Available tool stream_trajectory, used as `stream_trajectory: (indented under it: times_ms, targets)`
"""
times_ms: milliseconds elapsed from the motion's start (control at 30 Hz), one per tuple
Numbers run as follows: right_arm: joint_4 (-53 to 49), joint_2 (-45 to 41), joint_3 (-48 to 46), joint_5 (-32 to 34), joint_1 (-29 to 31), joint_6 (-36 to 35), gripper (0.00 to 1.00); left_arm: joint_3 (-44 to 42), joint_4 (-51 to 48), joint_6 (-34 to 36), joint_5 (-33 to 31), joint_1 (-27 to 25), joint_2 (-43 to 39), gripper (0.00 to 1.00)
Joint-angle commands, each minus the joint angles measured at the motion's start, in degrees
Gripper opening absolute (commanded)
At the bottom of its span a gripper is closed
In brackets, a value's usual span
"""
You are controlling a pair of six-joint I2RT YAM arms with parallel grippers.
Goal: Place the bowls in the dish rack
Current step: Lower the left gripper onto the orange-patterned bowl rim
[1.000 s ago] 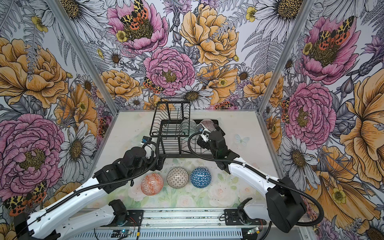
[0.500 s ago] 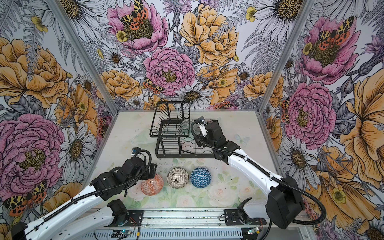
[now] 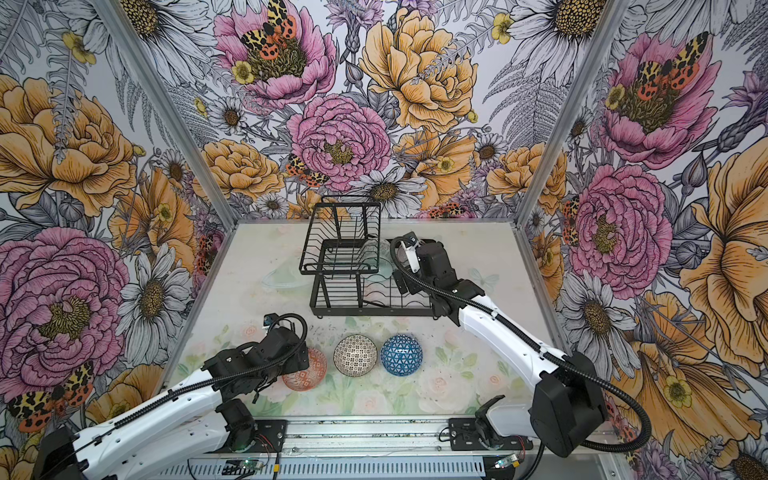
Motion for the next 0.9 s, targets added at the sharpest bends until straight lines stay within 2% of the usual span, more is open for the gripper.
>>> stream_trajectory:
  times_ms: [0,233,533,633,867]
  targets:
    - [-0.3,0.2,0.6,-1.6,-0.4,1.4,1.00,-1.2,-0.1,-4.1,-0.1,-1.7,-0.5,0.97]
    - [-0.2,0.7,0.6,-2.3,-1.1,1.6,0.99,-2.6,-0.1,-7.0,-0.5,-4.5,1.3,0.85]
    - [-0.2,1.6,0.6,-3.0,-1.7,1.7,0.99,-3.0,0.4,-7.2,-1.3,-5.2,5.3,0.54]
    - [-0.2,1.8,0.7,-3.3,-1.8,1.6,1.00,-3.0,1.3,-6.8,-0.8,-5.2,6.6,0.41]
    - [-0.2,2.2,0.7,-4.0,-2.3,1.6,0.99,-2.8,3.3,-6.1,-0.5,-5.0,9.3,0.22]
